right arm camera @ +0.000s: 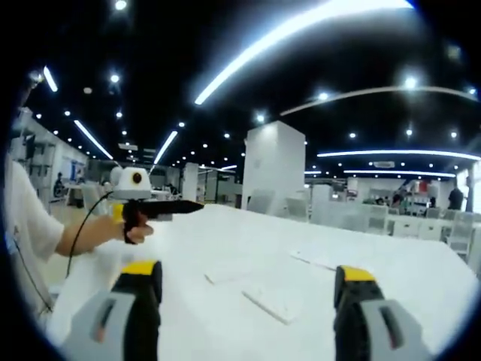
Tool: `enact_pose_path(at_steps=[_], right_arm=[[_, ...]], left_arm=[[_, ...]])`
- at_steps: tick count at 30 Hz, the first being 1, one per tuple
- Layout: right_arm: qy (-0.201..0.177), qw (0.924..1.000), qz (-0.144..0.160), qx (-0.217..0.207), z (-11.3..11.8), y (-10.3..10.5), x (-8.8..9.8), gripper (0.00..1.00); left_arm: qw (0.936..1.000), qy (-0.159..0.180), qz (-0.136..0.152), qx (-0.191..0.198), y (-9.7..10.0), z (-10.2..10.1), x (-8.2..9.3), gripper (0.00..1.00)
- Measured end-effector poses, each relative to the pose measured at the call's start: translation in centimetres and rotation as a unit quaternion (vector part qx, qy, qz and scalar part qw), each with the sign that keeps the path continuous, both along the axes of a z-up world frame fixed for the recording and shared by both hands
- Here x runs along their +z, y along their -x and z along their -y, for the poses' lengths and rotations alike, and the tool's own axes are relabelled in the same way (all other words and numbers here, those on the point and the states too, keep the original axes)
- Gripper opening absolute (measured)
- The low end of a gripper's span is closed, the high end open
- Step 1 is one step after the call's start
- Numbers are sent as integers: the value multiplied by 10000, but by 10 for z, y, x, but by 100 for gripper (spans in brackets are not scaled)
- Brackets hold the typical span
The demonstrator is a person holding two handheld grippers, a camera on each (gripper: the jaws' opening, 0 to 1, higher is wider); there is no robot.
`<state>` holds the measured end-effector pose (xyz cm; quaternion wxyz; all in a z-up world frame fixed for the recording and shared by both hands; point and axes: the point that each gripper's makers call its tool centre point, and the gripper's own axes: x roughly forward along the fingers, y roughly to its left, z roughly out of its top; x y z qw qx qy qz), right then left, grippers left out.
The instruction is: Locate the socket holder cover, grip the socket holder cover, clip it into the socket holder slot.
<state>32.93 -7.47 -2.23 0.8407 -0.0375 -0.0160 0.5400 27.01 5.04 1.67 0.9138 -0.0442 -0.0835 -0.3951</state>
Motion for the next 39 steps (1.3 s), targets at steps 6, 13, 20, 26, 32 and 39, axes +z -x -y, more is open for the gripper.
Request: enact_pose_path(at_steps=[6, 13, 20, 26, 32, 39], right_arm=[[-38, 9999, 97, -7, -2, 8, 4, 95], [-56, 9999, 146, -9, -7, 13, 6, 95], [-77, 9998, 156, 5, -11, 15, 7, 95], [-65, 9999, 157, -6, -13, 16, 7, 95], [-105, 9998, 154, -15, -13, 13, 10, 95], [-55, 9998, 165, -3, -14, 10, 7, 95]], left_arm=[[9998, -37, -43, 187, 3, -12, -4, 95], [9978, -57, 56, 652, 1, -29, -3, 95], [9974, -132, 156, 685, 1, -34, 1, 95], [9975, -113, 122, 687, 0, -34, 2, 95], [9971, -86, 62, 749, -5, -38, 3, 95], [9970, -51, 79, 774, -8, -37, 2, 95]])
